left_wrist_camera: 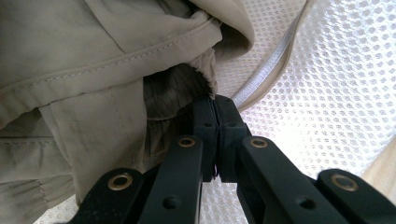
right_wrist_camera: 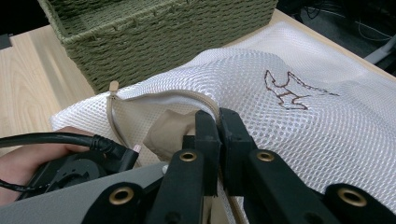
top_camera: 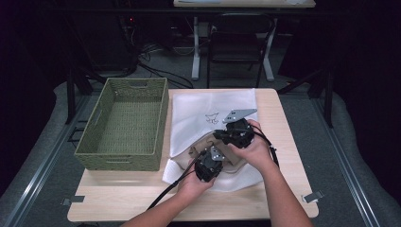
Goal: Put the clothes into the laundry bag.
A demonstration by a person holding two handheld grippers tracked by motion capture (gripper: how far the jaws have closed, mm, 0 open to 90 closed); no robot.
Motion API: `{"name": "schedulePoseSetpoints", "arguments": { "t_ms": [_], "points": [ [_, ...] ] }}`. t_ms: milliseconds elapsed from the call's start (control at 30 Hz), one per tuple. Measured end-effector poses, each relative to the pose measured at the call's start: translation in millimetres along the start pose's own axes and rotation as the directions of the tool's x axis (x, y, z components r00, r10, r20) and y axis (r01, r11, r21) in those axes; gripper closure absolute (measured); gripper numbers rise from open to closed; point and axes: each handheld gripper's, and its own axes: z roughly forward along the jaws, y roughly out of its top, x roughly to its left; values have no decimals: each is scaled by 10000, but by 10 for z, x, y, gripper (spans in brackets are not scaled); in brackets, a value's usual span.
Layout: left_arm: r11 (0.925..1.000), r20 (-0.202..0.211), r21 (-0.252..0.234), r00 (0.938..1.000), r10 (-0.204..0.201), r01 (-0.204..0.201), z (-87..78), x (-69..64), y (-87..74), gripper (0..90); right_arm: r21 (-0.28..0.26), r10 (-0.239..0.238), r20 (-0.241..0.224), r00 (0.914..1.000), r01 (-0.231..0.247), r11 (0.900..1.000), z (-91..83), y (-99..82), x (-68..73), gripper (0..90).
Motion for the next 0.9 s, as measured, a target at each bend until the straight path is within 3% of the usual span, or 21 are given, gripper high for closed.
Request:
{"name": "schedulePoseSetpoints", "arguments": {
  "t_ms": [267, 500, 900],
  "points": [
    [9999, -293, 59, 9995, 87, -85, 5, 50, 50, 890, -26, 6, -19, 10000, -6, 10000, -5, 1, -1, 875],
    [9999, -500, -71, 9987, -83, 79, 16, 111, 57, 890, -34, 6, -20, 10000, -6, 10000, -8, 4, 1, 875],
    [9996, -511, -80, 9983, -287, 283, 37, 201, 75, 890, -42, 6, -16, 10000, -6, 10000, -13, 7, 4, 876]
  ]
}}
